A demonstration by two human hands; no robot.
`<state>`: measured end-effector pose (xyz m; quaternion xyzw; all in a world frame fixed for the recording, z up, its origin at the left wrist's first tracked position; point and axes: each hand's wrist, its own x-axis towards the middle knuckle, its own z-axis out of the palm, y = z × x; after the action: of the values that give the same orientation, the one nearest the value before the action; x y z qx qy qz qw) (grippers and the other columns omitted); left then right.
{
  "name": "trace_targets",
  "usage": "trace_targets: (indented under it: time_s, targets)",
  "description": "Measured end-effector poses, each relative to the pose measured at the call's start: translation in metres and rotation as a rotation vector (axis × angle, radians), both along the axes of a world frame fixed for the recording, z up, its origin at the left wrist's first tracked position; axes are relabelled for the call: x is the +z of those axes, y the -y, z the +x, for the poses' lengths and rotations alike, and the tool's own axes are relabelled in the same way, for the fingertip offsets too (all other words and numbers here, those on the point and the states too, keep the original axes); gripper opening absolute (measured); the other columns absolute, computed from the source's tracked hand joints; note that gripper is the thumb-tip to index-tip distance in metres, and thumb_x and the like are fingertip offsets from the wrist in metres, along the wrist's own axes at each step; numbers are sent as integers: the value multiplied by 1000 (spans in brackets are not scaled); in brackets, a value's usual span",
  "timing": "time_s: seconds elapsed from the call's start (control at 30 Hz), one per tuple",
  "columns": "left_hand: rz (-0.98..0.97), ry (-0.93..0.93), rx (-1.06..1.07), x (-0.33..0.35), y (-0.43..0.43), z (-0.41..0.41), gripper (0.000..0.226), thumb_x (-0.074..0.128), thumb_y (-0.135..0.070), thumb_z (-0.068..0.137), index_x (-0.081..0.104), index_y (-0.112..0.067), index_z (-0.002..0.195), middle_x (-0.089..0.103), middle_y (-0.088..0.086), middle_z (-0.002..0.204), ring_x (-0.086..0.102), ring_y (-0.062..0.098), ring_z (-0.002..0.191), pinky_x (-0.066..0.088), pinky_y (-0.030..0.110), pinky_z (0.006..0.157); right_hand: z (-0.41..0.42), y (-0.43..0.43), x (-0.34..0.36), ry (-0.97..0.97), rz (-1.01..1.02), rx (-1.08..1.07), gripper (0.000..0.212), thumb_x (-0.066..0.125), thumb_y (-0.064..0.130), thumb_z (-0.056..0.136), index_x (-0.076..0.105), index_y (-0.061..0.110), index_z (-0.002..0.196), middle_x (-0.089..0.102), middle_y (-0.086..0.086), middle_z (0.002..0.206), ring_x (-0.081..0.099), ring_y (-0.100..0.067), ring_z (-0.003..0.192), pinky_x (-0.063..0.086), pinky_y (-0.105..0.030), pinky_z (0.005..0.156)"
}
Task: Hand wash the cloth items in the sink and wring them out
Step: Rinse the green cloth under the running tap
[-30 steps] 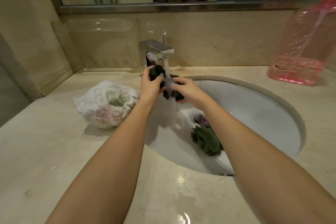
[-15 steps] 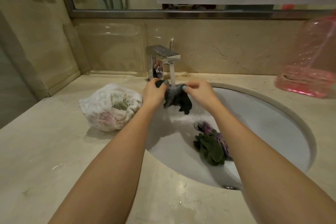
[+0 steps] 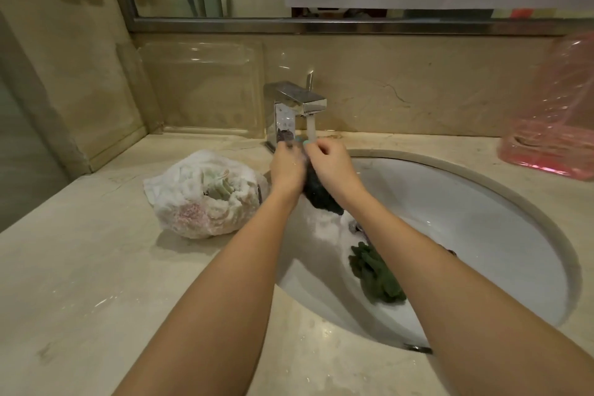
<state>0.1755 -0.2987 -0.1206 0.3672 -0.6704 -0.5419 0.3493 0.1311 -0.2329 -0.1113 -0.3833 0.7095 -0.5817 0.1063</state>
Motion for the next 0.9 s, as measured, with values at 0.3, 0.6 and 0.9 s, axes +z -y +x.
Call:
trace_targets:
  time_s: [0.3, 0.6, 0.9]
  targets:
    - [-165, -120, -106, 16, -37, 4, 37, 46, -16, 96, 51, -18, 60, 49, 0, 59, 45, 16, 60, 36, 31, 59, -19, -3, -2, 133, -100, -234, 29, 46, 11, 92, 54, 0, 66, 52, -8, 63, 45, -16, 60, 35, -28, 57]
    - [33, -20, -32, 16, -15, 7, 31, 40, -21, 99, 59, -10, 78, 66, 15, 88, 59, 29, 82, 49, 40, 78, -6, -2, 3, -93, 18, -180, 42, 45, 12, 95, 39, 16, 54, 41, 2, 54, 36, -13, 54, 29, -25, 49]
    - [258, -214, -56, 7, -7, 7, 34, 39, -30, 105, 48, -8, 128, 59, 13, 117, 58, 27, 110, 48, 44, 100, -16, -19, -5, -79, 15, -39, 18, 49, 31, 100, 58, 18, 90, 58, 6, 85, 53, -2, 78, 38, -16, 63]
